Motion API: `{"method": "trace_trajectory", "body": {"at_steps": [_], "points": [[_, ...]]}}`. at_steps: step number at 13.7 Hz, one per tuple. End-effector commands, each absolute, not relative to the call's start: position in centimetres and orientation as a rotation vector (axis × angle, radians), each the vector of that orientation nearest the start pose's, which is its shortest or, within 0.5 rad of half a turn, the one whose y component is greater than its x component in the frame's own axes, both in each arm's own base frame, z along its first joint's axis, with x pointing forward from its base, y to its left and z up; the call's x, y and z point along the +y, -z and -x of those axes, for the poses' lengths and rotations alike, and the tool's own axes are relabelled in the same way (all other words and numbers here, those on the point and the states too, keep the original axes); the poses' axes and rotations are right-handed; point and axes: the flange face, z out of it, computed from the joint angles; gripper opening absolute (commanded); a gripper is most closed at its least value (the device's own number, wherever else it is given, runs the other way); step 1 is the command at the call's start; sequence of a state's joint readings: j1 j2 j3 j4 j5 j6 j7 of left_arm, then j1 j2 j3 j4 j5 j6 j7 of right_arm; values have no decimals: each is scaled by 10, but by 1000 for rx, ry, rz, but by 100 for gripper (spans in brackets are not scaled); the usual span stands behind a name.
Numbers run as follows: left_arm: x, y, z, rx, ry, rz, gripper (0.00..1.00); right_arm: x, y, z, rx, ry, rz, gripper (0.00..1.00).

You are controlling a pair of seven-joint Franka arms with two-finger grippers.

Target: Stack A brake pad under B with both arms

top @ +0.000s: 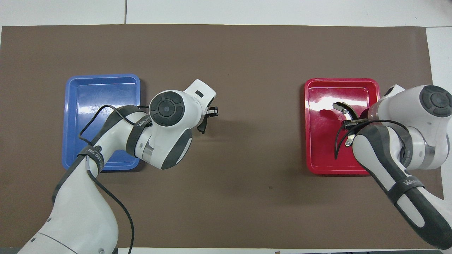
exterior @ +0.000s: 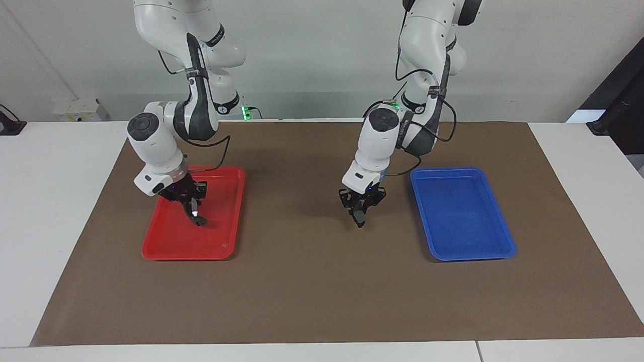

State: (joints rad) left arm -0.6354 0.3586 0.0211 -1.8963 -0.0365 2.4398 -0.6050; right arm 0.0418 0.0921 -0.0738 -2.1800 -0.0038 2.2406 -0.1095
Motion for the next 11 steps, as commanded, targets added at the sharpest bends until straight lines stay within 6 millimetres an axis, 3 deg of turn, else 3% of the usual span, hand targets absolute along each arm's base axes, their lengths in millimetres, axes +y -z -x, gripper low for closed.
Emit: {"method": "trace_trajectory", "body": {"at_steps": [1, 2, 3, 5, 6, 8, 9, 11], "points": [[-388, -318, -527, -28, 246, 3274, 16, -16, -389, -543, -111, -67, 3120, 0], [-388, -316, -526, -26, 242, 3273, 30, -15, -403, -542, -98, -91, 3118, 0], [-389, -316, -525, -28, 241, 3273, 53, -16, -414, -543, -73, -110, 3117, 0], [-388, -317, -526, -30, 244, 3274, 86, -15, -425, -541, -50, -120, 3116, 0], [-388, -318, -526, -28, 246, 3274, 94, -14, -431, -539, -54, -116, 3117, 0], [-379, -324, -530, -47, 252, 3275, 98, 3, -445, -543, -43, -119, 3119, 0], [-375, -334, -532, -49, 268, 3278, 98, 21, -453, -549, -41, -106, 3122, 0], [-346, -352, -538, -87, 288, 3279, 98, 78, -453, -551, -61, -70, 3127, 0]]}}
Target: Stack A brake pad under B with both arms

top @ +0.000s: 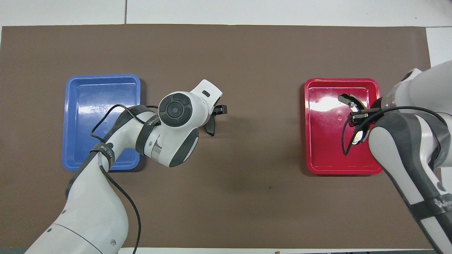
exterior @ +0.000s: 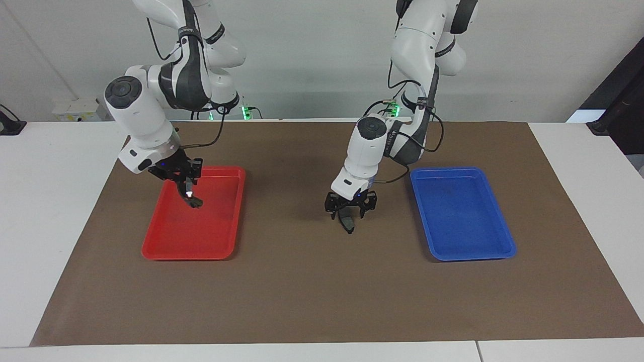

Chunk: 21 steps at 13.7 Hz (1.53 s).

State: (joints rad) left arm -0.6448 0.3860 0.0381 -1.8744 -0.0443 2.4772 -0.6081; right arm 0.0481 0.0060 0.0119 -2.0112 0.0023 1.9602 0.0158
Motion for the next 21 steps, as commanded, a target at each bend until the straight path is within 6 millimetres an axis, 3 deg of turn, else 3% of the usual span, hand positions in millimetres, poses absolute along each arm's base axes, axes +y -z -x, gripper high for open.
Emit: {"method": "trace_trajectory", "body": {"at_steps": [1, 3, 5, 8, 10, 13, 15, 16, 21], "points": [[-331, -362, -535, -60, 299, 3278, 98, 111, -445, -551, -121, -62, 3123, 0], [-291, -378, -541, -22, 301, 3264, 98, 158, -431, -556, -209, -10, 3109, 0], [-253, -390, -545, 11, 177, 3230, 98, 197, -426, -567, -266, -7, 3096, 0], [-171, -417, -560, 35, 101, 3207, 98, 266, -416, -580, -208, 4, 3087, 0], [-114, -440, -564, 56, 96, 3202, 98, 322, -397, -593, -158, 7, 3083, 0], [-36, -482, -550, 126, 51, 3198, 98, 350, -376, -594, -135, 13, 3083, 0], [-11, -510, -550, 107, 30, 3200, 98, 384, -355, -582, -129, 20, 3071, 0], [-5, -527, -551, 106, -9, 3195, 99, 387, -352, -586, -97, 53, 3061, 0], [2, -589, -561, 146, -76, 3159, 99, 426, -321, -579, -140, 55, 3047, 0]]}}
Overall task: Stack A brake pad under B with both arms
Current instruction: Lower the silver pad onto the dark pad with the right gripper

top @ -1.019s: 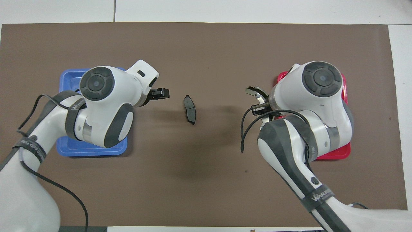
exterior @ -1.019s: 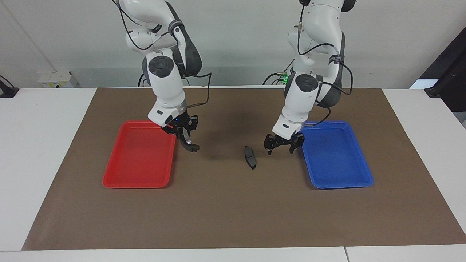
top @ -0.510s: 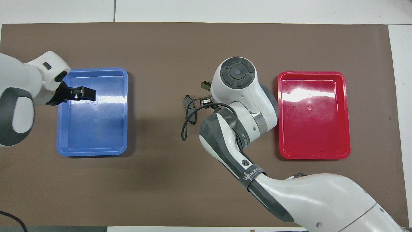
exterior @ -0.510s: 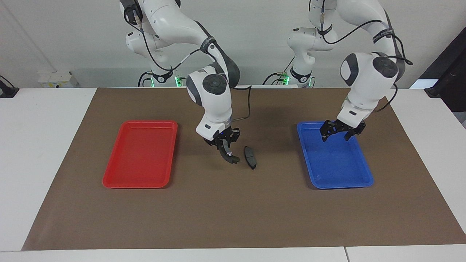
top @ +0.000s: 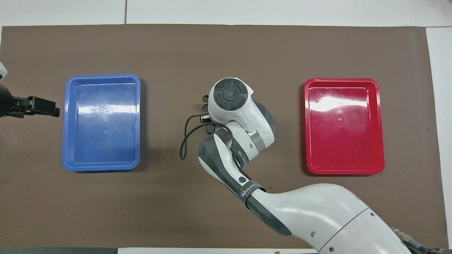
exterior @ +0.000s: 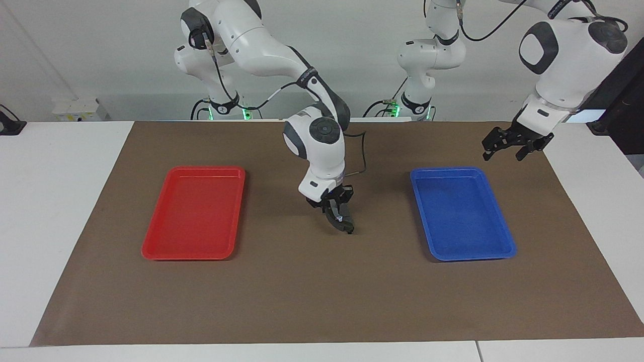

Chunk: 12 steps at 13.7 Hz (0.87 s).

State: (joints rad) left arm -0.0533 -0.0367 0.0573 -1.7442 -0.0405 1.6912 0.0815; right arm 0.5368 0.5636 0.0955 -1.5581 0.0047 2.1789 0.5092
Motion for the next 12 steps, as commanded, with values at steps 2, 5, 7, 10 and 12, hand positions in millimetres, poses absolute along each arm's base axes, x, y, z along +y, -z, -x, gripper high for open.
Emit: {"method": "trace_trajectory", "body": {"at_steps": [2, 5, 7, 10, 12], "points": [[-1, -601, -568, 167, -121, 3109, 99, 431, -317, -579, -146, 61, 3047, 0], [-8, -588, -559, 187, -169, 3114, 99, 437, -303, -577, -157, 58, 3050, 0], [-8, -584, -555, 187, -186, 3114, 99, 434, -306, -582, -151, 71, 3049, 0], [-8, -584, -556, 189, -176, 3114, 99, 434, -307, -583, -150, 76, 3045, 0], [-8, -585, -557, 190, -159, 3115, 99, 435, -310, -586, -144, 125, 3021, 0]]}}
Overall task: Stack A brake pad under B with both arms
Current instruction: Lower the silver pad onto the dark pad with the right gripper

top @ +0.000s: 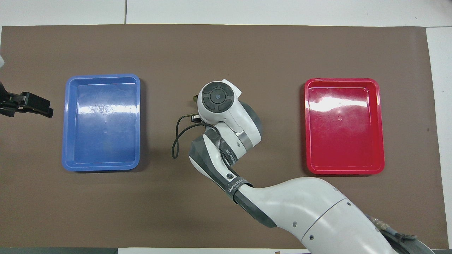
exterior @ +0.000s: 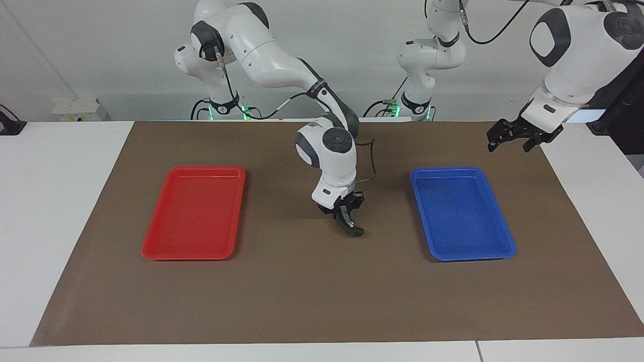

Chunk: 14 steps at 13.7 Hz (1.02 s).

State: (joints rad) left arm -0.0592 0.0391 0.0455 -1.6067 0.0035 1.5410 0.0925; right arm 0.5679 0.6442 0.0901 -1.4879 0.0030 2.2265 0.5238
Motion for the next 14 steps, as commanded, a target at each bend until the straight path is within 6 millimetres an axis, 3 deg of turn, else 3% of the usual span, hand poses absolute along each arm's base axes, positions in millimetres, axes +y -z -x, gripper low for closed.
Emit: {"method": "trace_trajectory", "body": {"at_steps": [1, 11, 14], "points": [[-8, -585, -559, 192, -140, 3115, 99, 432, -310, -588, -137, 120, 3027, 0], [-7, -586, -560, 176, -126, 3115, 100, 425, -307, -587, -148, 89, 3062, 0], [2, -586, -560, 152, -128, 3116, 100, 426, -305, -585, -150, 89, 3062, 6]]}}
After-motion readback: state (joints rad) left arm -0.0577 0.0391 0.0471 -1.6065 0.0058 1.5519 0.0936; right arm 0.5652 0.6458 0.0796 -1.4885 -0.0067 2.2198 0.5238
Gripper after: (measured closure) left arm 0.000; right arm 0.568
